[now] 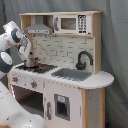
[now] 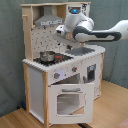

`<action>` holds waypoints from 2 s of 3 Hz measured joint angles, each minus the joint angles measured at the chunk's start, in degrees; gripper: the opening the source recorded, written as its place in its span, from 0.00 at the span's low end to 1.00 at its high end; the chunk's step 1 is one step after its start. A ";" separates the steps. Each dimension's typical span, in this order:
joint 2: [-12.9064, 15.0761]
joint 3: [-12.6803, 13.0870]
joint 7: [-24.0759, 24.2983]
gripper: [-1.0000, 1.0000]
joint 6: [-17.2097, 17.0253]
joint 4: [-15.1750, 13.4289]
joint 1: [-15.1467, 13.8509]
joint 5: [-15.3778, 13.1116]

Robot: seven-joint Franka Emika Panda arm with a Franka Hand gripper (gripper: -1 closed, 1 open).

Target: Play with the kitchen

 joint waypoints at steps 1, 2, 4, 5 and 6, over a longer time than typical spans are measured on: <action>0.05 4.14 -3.20 1.00 0.01 2.33 -4.38 0.21; 0.03 8.60 -5.83 1.00 -0.04 5.09 -8.76 0.26; 0.00 17.31 -9.68 1.00 -0.79 10.83 -16.51 0.26; -0.02 22.07 -11.15 1.00 -1.76 14.07 -20.48 0.26; -0.01 26.09 -12.23 1.00 -3.46 16.66 -23.95 0.31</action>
